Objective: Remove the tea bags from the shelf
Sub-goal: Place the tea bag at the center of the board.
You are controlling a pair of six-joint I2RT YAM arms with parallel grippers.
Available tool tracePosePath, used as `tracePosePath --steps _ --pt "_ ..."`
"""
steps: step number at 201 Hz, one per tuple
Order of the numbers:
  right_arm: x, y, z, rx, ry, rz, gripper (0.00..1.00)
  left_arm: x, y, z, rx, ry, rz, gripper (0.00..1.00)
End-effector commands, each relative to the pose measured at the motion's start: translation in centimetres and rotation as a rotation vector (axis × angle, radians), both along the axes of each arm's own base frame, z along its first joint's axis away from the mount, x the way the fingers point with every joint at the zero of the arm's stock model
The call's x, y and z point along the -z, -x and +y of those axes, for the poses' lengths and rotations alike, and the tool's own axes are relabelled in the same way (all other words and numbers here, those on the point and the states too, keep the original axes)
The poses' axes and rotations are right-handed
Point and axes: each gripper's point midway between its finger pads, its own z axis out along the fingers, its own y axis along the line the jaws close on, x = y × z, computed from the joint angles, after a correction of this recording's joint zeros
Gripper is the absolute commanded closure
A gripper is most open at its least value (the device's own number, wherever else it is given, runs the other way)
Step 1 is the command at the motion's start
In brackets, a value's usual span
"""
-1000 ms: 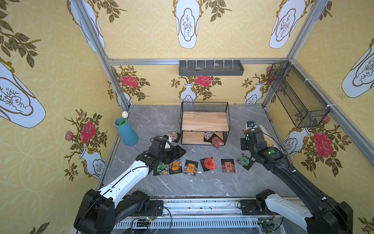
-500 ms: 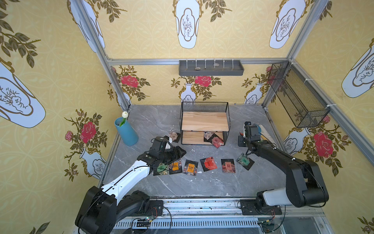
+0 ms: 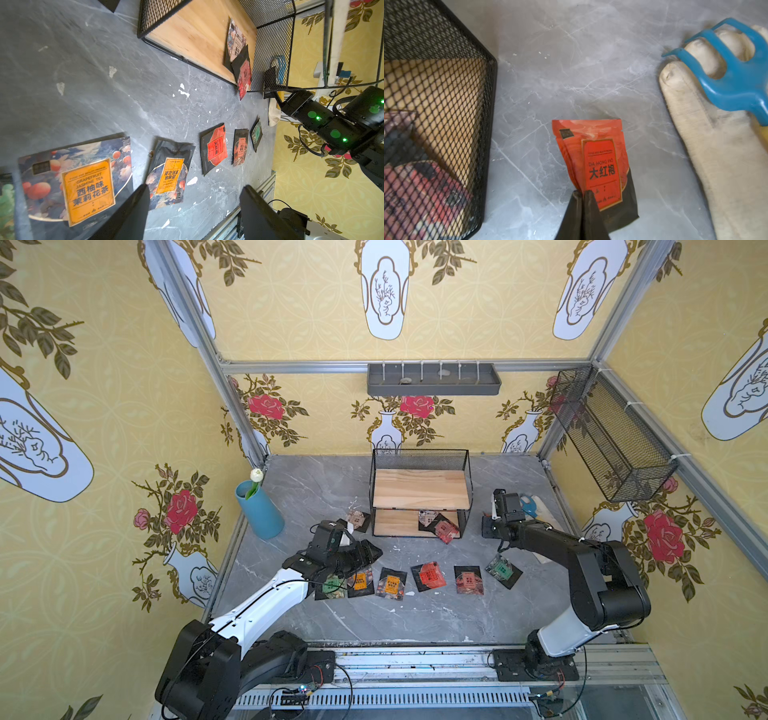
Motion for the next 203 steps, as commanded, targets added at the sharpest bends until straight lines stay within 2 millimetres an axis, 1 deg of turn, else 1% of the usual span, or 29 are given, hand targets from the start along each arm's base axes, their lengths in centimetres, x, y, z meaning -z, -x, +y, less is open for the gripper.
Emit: tracePosePath --steps 1,20,44,53,67,81,98,123,132,157,187,203 --pt "-0.4 -0.1 0.3 -0.005 -0.018 -0.012 0.85 0.0 -0.3 0.0 -0.008 0.002 -0.014 0.23" --pt "-0.6 -0.1 0.4 -0.007 -0.024 -0.016 0.81 -0.1 -0.3 0.0 -0.008 0.002 -0.014 0.23" --pt "-1.1 -0.1 0.7 -0.013 -0.024 -0.029 0.72 -0.1 -0.3 0.1 -0.012 0.001 -0.014 0.23" --pt "-1.5 -0.1 0.8 -0.013 -0.025 -0.036 0.71 -0.1 -0.3 0.1 -0.01 0.0 -0.015 0.23" --pt "-2.1 -0.2 0.8 -0.013 -0.03 -0.049 0.7 -0.1 -0.3 0.1 -0.011 0.0 -0.015 0.23" --pt "-2.7 -0.2 0.7 -0.006 -0.028 -0.065 0.65 -0.1 -0.3 0.1 -0.01 0.002 -0.015 0.23" --pt "-3.6 -0.1 0.6 -0.004 -0.034 -0.083 0.64 -0.2 -0.3 0.0 -0.003 0.0 -0.022 0.23" --pt "-5.4 0.9 0.9 -0.004 -0.058 -0.122 0.58 -0.7 -0.4 -0.3 0.027 -0.009 -0.058 0.22" --pt "-6.0 1.3 1.1 -0.007 -0.075 -0.137 0.56 -1.3 -0.3 -0.7 0.055 -0.016 -0.092 0.21" --pt "-7.9 3.0 1.7 -0.014 -0.164 -0.171 0.45 -3.8 -0.4 -2.6 0.16 -0.104 -0.268 0.19" --pt "-10.2 4.8 2.6 -0.047 -0.265 -0.216 0.42 -5.8 0.0 -5.3 0.311 -0.194 -0.443 0.18" --pt "-10.8 5.6 2.4 -0.046 -0.279 -0.243 0.4 -6.6 0.2 -6.9 0.399 -0.234 -0.526 0.17"
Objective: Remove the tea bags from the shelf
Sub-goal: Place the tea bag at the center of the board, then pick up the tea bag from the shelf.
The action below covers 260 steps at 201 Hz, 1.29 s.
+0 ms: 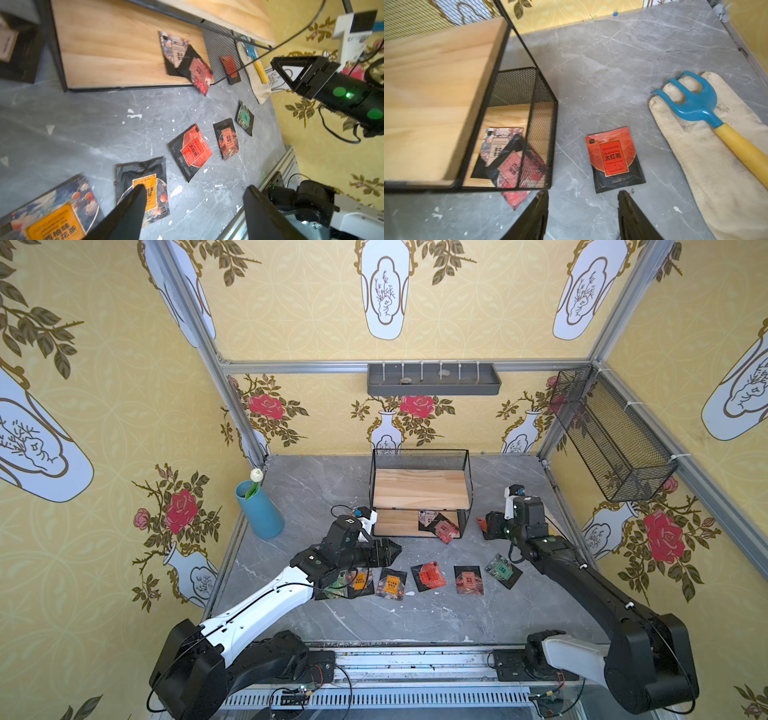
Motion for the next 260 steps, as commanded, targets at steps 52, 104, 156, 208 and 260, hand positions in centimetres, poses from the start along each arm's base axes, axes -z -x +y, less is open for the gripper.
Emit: tracePosePath --steps 52,104,156,208,260 --pt "-1.0 3.3 0.6 -0.043 -0.112 -0.049 0.37 1.2 0.4 -7.0 0.398 -0.431 -0.488 0.17" --pt "-1.8 3.9 0.4 -0.037 -0.138 -0.097 0.36 6.6 -0.9 -10.9 0.585 -0.849 -0.721 0.19" --pt "-2.4 4.3 -0.7 0.003 -0.14 -0.15 0.35 7.4 -2.4 -13.1 0.589 -0.873 -0.849 0.19" --pt "-3.9 5.1 -1.7 0.046 -0.15 -0.207 0.33 8.6 -2.6 -15.3 0.632 -0.78 -0.923 0.19" --pt "-4.8 6.2 -3.1 0.098 -0.146 -0.267 0.3 9.5 -4.7 -15.8 0.625 -0.779 -0.904 0.18"
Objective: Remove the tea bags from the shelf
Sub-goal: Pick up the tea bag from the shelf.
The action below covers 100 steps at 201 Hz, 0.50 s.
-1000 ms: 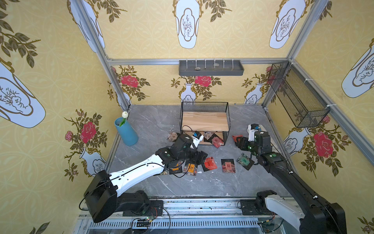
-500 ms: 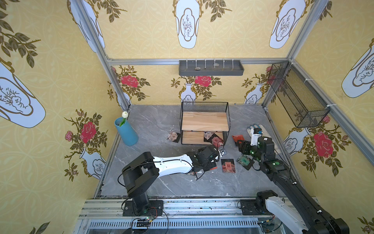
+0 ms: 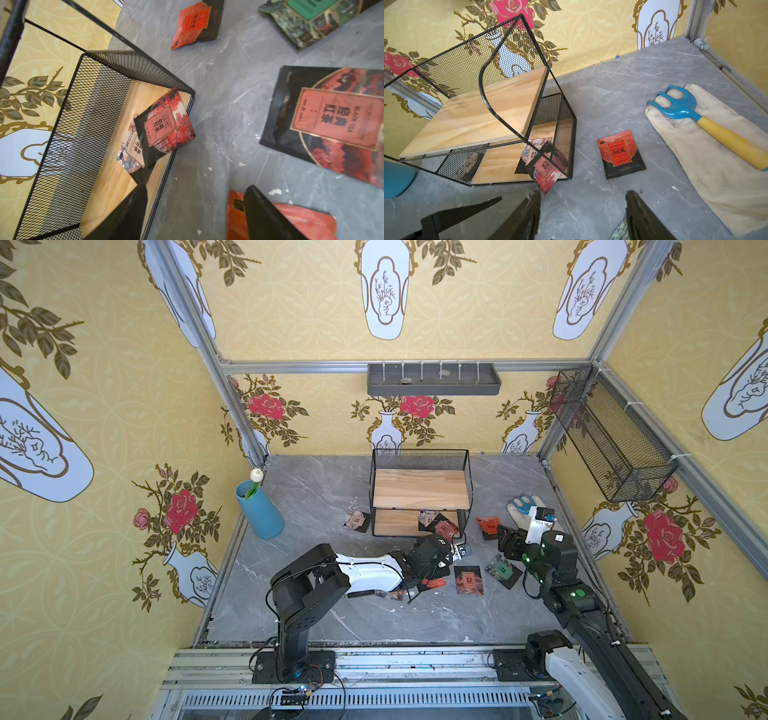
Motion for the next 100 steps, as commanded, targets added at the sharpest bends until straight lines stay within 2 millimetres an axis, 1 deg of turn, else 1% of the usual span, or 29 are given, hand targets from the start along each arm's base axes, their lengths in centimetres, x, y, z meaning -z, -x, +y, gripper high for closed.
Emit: tracePosePath --steps 1,19,61,100 --pt "-0.7 0.1 -0.8 0.042 0.003 -0.032 0.3 -0.1 -0.7 -0.9 0.018 0.023 -0.015 0.18" --pt "-1.2 0.1 -0.8 0.042 -0.001 -0.049 0.3 0.4 -1.0 -1.2 0.028 0.01 -0.014 0.18" --pt "-1.6 0.2 -0.9 0.046 -0.004 -0.067 0.3 1.2 -1.6 -1.8 0.021 0.005 -0.023 0.17" --pt "-2.2 0.6 -1.1 0.052 -0.011 -0.091 0.3 2.6 -2.6 -2.1 0.004 -0.015 -0.044 0.17"
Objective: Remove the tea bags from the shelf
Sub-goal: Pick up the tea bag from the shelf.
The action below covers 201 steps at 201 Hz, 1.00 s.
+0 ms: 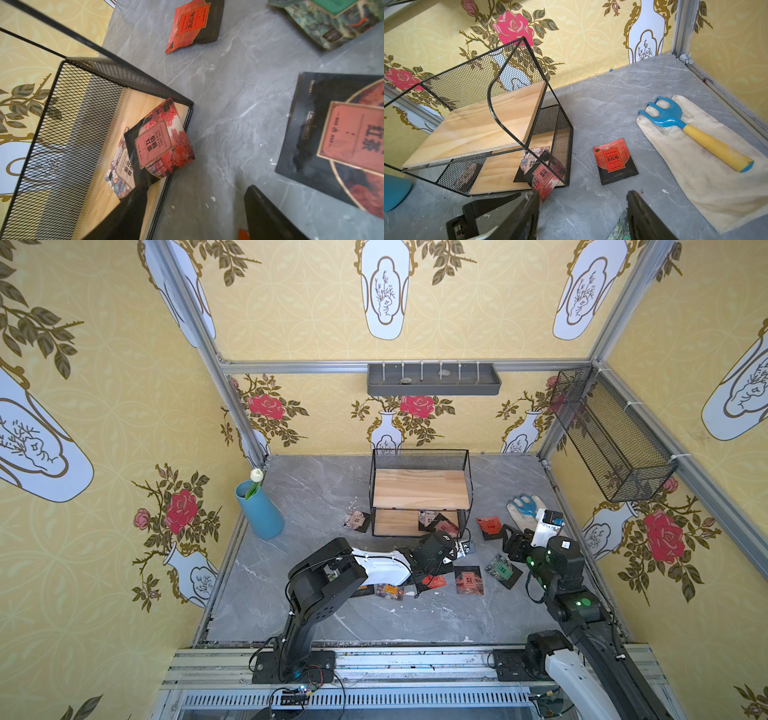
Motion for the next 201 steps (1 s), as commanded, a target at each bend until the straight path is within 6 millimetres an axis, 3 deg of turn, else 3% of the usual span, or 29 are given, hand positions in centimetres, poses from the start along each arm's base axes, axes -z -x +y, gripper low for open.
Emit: tracePosePath --steps 1,102,201 --pt "-0.8 -0.1 -0.2 0.012 -0.012 -0.036 0.3 0.3 -0.8 -0.4 -0.009 0.01 -0.029 0.17" --pt "-2.2 0.4 -0.4 0.02 -0.03 -0.084 0.3 2.6 -3.1 -0.4 -0.035 -0.023 -0.025 0.17" --pt "-2.6 0.6 -1.0 0.052 -0.03 -0.1 0.3 4.8 -2.7 0.4 -0.03 -0.066 0.065 0.26"
